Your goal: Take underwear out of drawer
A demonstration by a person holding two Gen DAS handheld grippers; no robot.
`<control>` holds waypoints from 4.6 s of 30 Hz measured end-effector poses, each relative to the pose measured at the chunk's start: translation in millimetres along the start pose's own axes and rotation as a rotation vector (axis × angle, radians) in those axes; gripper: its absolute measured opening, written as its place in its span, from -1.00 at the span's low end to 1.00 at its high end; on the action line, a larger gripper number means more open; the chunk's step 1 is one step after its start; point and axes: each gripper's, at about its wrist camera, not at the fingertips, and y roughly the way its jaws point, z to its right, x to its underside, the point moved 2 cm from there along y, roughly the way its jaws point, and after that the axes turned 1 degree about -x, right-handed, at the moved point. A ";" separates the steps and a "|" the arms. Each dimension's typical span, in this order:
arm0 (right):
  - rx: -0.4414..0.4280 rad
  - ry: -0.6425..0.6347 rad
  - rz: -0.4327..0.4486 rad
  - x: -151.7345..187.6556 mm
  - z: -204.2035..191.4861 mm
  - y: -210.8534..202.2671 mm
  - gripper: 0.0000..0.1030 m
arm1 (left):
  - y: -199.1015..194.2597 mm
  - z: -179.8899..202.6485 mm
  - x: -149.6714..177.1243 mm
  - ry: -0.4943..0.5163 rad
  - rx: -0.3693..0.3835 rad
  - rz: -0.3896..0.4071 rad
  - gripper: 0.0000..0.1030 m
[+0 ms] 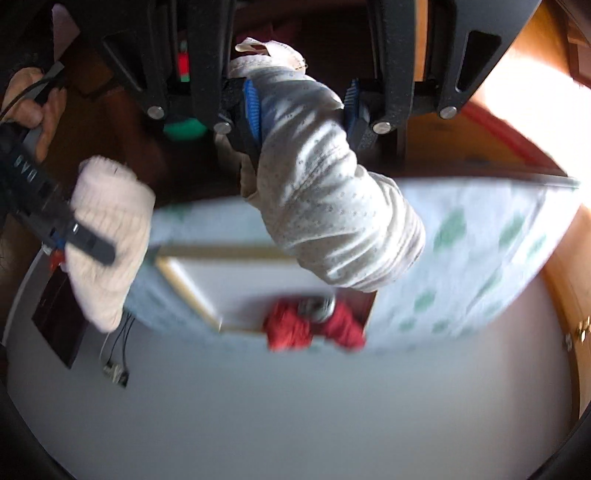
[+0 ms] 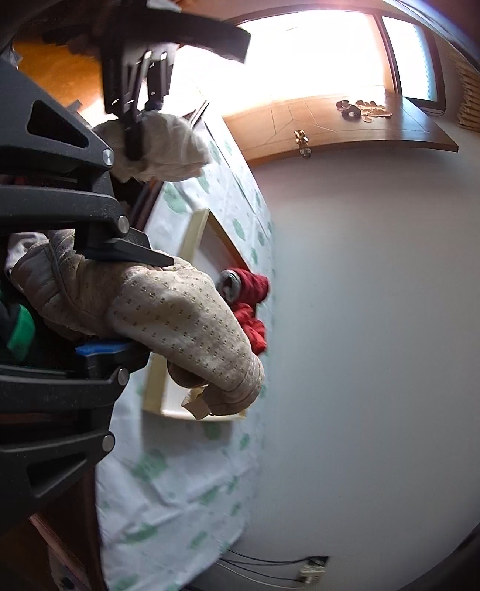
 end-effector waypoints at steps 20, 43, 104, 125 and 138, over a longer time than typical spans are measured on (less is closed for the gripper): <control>0.147 -0.141 -0.026 -75.5 48.6 67.7 -0.31 | 74.1 33.3 -119.1 0.086 -0.047 0.092 -0.31; 0.208 -0.194 -0.185 -93.7 101.8 171.9 -0.30 | 172.8 64.4 -159.0 0.096 -0.094 -0.009 -0.30; 0.110 -0.176 -0.301 -82.9 143.7 244.1 0.36 | 219.9 85.3 -193.3 0.175 -0.278 0.034 0.85; 0.134 0.166 0.133 -54.1 119.9 70.9 0.36 | 85.1 48.4 -107.7 0.054 -0.232 0.279 0.88; 0.109 0.238 0.101 -9.3 87.8 9.6 0.36 | 55.6 10.9 -16.4 -0.067 -0.192 0.161 0.88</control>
